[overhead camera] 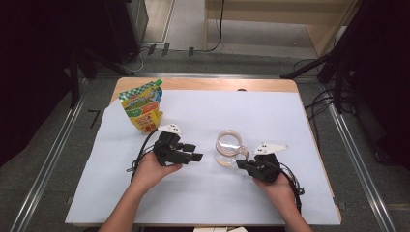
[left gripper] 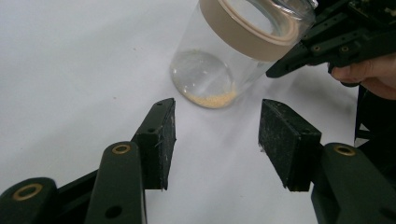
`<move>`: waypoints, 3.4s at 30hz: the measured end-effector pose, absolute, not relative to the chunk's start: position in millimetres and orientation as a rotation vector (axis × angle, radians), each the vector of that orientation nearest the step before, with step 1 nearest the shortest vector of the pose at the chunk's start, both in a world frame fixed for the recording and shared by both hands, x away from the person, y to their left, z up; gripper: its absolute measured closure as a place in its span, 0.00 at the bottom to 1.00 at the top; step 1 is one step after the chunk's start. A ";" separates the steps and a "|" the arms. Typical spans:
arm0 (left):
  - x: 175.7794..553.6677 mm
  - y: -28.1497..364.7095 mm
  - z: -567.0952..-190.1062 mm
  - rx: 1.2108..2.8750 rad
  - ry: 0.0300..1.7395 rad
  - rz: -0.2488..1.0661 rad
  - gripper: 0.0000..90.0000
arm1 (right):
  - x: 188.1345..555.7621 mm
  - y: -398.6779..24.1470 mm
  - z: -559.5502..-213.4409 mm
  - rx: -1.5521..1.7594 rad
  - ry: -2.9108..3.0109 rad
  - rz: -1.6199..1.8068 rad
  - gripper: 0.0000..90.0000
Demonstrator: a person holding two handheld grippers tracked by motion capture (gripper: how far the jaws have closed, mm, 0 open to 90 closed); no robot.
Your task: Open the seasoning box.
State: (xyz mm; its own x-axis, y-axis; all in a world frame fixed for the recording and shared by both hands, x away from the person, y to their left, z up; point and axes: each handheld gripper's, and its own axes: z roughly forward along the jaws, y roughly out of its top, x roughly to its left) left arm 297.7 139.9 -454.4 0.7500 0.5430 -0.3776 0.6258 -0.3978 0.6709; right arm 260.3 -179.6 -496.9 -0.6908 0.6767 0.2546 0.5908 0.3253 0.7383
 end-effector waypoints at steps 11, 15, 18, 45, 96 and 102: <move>297.6 132.7 -455.2 2.119 0.842 -0.149 0.56 | 281.3 -204.0 -496.3 1.265 2.436 1.278 1.00; 297.5 131.1 -455.4 2.122 0.837 -0.148 0.56 | 288.4 -207.6 -496.4 1.270 2.410 1.254 1.00; 297.9 130.6 -455.8 2.118 0.838 -0.148 0.55 | 295.1 -209.5 -498.2 1.279 2.357 1.249 1.00; 321.6 112.6 -443.7 2.078 0.742 -0.205 0.38 | 313.2 -217.1 -503.3 1.436 2.167 1.221 1.00; 325.2 52.1 -456.1 2.170 0.655 0.049 0.10 | 325.6 -192.7 -501.0 1.290 2.293 1.254 1.00; 326.5 52.9 -449.4 2.160 0.651 0.046 0.10 | 325.6 -192.6 -500.7 1.287 2.295 1.251 1.00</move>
